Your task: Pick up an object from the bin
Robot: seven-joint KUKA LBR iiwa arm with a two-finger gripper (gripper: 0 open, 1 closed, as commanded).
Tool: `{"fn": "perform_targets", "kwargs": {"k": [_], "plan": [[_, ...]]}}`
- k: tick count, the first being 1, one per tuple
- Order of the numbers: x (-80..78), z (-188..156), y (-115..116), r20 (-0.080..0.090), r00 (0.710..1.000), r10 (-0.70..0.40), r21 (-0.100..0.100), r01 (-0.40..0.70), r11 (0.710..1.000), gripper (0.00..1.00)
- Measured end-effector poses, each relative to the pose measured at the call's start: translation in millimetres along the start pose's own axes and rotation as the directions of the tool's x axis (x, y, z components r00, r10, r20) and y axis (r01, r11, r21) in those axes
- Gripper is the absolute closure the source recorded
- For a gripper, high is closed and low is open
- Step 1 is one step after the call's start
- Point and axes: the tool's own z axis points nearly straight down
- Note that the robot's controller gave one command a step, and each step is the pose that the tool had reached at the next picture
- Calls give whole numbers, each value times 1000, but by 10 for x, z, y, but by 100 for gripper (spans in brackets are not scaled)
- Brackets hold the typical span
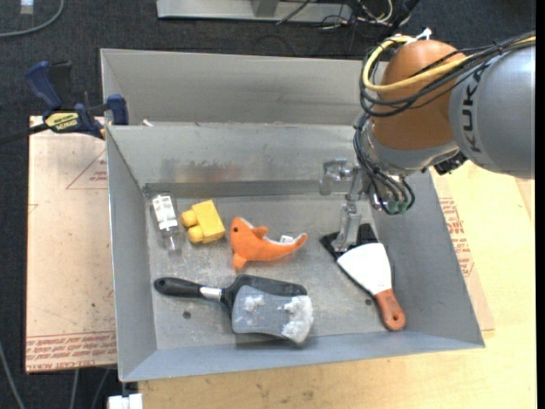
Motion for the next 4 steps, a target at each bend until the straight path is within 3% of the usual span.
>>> {"fn": "perform_targets", "kwargs": {"k": [1, 2, 3, 4], "plan": [[0, 0, 0, 0, 1000, 0, 0, 0, 1000, 0], [-74, 442, 332, 10, 1000, 7, 0, -7, 1000, 0], [-43, 878, 812, -1, 1000, 12, -1, -12, 1000, 0], [144, 1051, 1086, 13, 975, -220, 1, 220, 975, 100]]}}
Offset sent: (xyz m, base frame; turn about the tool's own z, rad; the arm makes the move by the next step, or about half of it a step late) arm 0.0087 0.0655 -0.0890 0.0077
